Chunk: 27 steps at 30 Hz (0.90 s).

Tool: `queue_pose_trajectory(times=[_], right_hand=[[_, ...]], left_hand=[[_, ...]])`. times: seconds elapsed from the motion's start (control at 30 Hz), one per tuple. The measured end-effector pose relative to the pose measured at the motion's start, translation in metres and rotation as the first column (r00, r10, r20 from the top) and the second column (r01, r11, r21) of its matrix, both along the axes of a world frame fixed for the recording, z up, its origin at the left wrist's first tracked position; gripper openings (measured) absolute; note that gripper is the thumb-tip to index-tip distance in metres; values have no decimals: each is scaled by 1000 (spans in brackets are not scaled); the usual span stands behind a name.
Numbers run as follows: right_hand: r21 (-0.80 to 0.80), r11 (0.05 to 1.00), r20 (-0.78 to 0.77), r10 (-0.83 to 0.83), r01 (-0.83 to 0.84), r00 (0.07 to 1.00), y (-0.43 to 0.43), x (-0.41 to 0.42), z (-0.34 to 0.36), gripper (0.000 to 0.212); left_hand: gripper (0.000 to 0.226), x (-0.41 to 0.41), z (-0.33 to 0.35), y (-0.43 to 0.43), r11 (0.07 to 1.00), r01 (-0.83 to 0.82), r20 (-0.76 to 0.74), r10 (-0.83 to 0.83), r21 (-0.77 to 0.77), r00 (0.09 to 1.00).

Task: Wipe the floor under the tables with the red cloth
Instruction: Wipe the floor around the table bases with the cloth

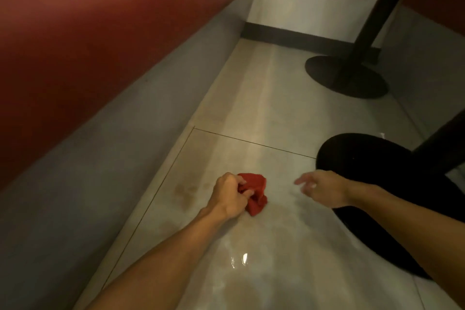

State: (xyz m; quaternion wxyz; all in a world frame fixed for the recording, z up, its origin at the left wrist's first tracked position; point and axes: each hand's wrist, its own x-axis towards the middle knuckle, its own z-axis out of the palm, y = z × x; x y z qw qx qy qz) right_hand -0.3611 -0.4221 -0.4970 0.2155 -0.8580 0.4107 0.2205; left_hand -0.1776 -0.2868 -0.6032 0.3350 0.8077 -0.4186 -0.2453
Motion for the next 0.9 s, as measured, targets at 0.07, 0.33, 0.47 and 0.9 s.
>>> queue_pose_trajectory(times=[0.07, 0.33, 0.47, 0.9], right_hand=[[35, 999, 63, 23, -25, 998, 20, 26, 13, 36], [332, 895, 462, -430, 298, 776, 86, 58, -27, 55], [506, 824, 638, -558, 257, 531, 104, 63, -31, 45], [331, 827, 666, -546, 455, 508, 50, 94, -21, 37]], left_hand=[[23, -1, 5, -5, 987, -152, -120, 145, -48, 982], [30, -6, 37, 6, 908, -393, -382, 314, -145, 869], [36, -9, 53, 12, 905, -388, -513, 253, -175, 821], [30, 69, 27, 139, 958, -277, 135, 286, -81, 949]])
